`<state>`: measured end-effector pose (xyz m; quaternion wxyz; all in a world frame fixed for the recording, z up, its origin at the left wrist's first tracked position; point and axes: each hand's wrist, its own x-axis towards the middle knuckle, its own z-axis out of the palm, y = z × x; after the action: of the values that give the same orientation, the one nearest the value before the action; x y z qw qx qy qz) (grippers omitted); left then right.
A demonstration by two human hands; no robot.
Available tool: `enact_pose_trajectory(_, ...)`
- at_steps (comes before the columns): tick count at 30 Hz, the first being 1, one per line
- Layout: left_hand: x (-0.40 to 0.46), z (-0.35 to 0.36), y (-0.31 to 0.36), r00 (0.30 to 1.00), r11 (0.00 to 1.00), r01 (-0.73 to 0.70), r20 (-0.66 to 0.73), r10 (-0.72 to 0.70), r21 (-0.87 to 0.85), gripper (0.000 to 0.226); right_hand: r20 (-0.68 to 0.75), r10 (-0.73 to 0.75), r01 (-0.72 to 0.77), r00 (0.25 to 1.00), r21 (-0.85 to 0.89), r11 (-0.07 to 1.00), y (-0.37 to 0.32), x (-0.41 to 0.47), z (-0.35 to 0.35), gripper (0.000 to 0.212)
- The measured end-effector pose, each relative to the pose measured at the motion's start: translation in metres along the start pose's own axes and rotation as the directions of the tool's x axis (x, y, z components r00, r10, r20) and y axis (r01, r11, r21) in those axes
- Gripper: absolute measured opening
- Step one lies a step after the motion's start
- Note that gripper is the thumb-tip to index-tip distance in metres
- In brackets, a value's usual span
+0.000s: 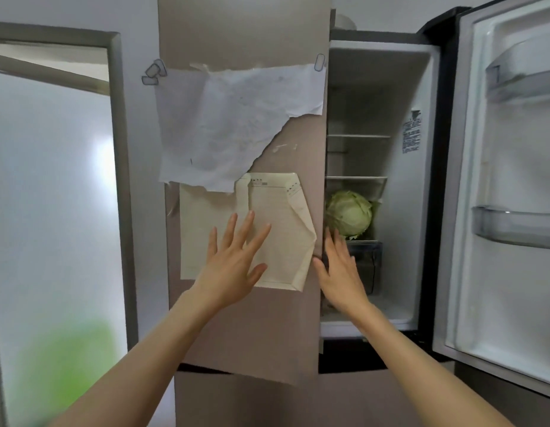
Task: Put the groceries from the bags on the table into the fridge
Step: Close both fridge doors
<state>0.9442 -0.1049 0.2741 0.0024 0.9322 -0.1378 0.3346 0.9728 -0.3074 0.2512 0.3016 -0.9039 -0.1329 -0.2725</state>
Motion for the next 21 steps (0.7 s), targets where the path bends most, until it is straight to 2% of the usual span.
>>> enact_pose_trajectory(3, 0.016, 0.029, -0.012, 1.0, 1.0, -0.015, -0.012, 0.015, -0.014, 0.069, 0.01, 0.097, -0.097, 0.995, 0.152, 0.984, 0.016, 0.017, 0.02, 0.057)
enact_pose_trajectory(6, 0.029, 0.058, -0.023, 0.99, 0.998, -0.069, -0.12, 0.069, -0.001, 0.076, -0.019, 0.134, -0.125, 0.991, 0.254, 0.959, 0.026, 0.029, 0.036, 0.055)
enact_pose_trajectory(9, 0.035, 0.079, -0.025, 0.969, 0.998, -0.062, -0.239, 0.068, 0.034, 0.084, -0.03, 0.165, -0.151, 0.986, 0.272, 0.95, 0.036, 0.039, 0.04, 0.057)
enact_pose_trajectory(12, 0.039, 0.09, -0.022, 0.937, 0.997, -0.058, -0.343, 0.074, 0.056, 0.082, -0.027, 0.166, -0.155, 0.986, 0.237, 0.959, 0.045, 0.045, 0.042, 0.059)
enact_pose_trajectory(21, 0.048, 0.097, -0.016, 0.953, 1.0, -0.02, -0.303, 0.018, -0.004, 0.082, -0.036, 0.265, -0.243, 0.964, 0.29, 0.926, 0.048, 0.061, 0.048, 0.062)
